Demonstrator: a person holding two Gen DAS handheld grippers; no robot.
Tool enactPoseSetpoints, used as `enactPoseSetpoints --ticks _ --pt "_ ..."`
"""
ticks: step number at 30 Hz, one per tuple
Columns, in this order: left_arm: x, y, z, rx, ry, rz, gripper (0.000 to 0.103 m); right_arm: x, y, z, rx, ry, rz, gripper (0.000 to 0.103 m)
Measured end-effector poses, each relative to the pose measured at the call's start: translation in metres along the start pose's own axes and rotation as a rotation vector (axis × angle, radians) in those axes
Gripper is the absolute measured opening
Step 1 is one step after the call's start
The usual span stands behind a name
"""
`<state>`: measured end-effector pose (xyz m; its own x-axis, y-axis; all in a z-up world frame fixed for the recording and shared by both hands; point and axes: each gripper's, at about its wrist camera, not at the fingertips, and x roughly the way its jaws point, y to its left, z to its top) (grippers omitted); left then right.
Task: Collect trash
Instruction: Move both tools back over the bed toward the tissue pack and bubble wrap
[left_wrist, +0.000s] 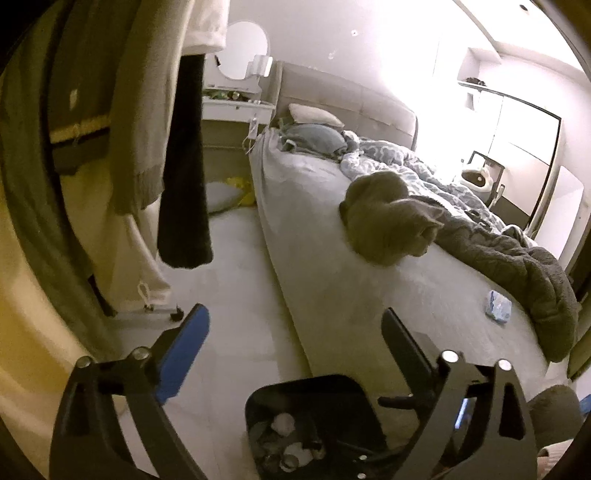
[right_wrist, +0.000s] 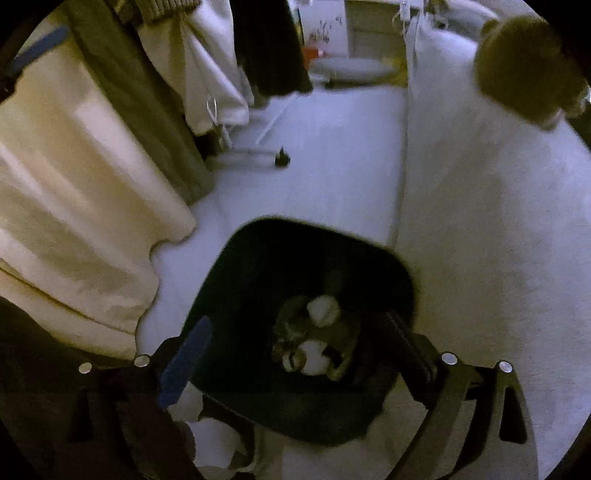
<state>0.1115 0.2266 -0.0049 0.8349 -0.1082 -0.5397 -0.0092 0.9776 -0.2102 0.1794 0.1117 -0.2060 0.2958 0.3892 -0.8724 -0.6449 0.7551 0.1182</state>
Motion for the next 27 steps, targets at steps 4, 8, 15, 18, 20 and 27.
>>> enactPoseSetpoints --ticks 4,8,15,18,20,27 --pt "0.003 -0.021 0.007 0.052 -0.009 0.013 0.1 -0.031 -0.013 0.002 0.014 -0.085 -0.027 0.099" --pt "0.005 -0.041 0.009 0.101 -0.026 0.03 0.1 -0.059 -0.031 -0.002 0.038 -0.173 -0.053 0.1" --pt "0.02 -0.077 0.015 0.135 -0.025 -0.008 0.1 -0.096 -0.073 -0.013 0.102 -0.266 -0.154 0.1" --pt "0.027 -0.093 0.016 0.146 -0.019 -0.036 0.1 -0.105 -0.093 -0.02 0.127 -0.263 -0.192 0.1" --pt "0.031 -0.106 0.016 0.158 -0.028 -0.051 0.1 -0.112 -0.105 -0.023 0.146 -0.261 -0.216 0.1" --pt "0.049 -0.136 0.014 0.16 -0.015 -0.076 0.1 -0.133 -0.144 -0.04 0.218 -0.27 -0.225 0.1"
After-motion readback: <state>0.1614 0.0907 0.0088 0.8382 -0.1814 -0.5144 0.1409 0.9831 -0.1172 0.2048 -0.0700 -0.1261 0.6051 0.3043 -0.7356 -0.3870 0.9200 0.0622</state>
